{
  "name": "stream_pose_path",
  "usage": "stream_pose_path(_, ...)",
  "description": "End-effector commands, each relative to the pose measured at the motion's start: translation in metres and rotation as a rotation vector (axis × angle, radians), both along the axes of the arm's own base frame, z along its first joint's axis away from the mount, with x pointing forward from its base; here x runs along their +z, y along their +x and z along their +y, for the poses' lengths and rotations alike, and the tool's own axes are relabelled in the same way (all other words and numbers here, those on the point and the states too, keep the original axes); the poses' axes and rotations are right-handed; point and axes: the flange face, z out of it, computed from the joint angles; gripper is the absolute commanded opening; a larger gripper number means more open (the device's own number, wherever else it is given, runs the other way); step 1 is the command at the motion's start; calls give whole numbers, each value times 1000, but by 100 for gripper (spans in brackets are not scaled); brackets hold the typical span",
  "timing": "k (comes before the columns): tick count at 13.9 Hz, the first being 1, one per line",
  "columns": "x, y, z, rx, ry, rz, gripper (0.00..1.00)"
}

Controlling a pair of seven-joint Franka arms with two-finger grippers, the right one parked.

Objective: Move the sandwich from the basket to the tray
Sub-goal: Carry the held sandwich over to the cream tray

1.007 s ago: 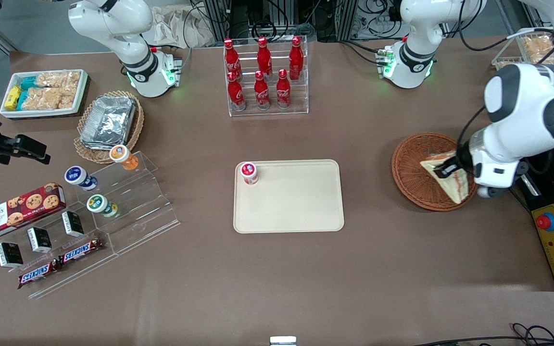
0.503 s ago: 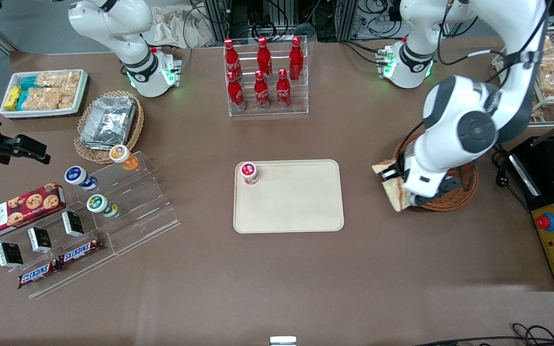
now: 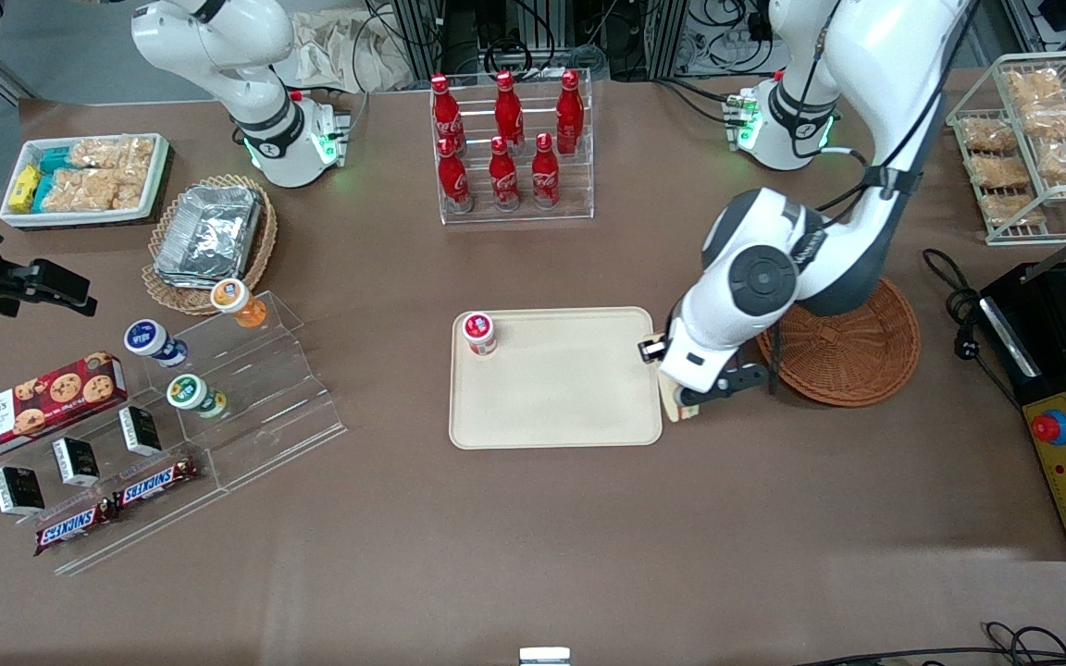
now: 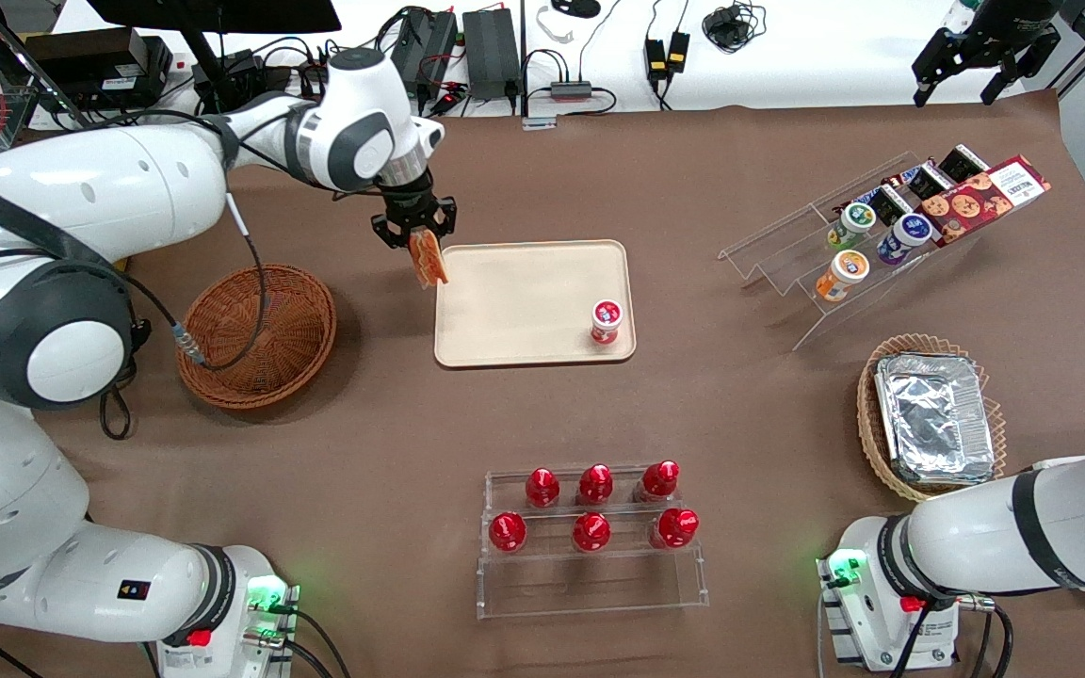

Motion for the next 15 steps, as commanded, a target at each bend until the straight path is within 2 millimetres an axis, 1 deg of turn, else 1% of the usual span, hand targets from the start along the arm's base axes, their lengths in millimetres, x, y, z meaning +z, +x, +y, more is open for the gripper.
stream_pose_path(1,-28,-1,-24,-40,22,-9,42)
stream_pose_path(2,-38,-4,-32,-62,22,-15,39)
stream_pose_path(3,-53,-4,-34,-76,32,-13,39)
stream_pose_path(4,-64,-10,-42,-106,45,-16,39)
stream_pose_path(5,-75,-14,-47,-124,52,-10,39)
stream_pose_path(6,-84,-15,-48,-134,58,0,39)
stream_pose_path(10,-103,-18,-47,-191,99,-2,40)
stream_pose_path(12,-109,-17,-47,-191,95,-2,41)
stream_pose_path(14,-109,-17,-49,-192,88,-10,41)
stream_pose_path(15,-110,-17,-49,-192,88,-9,44)
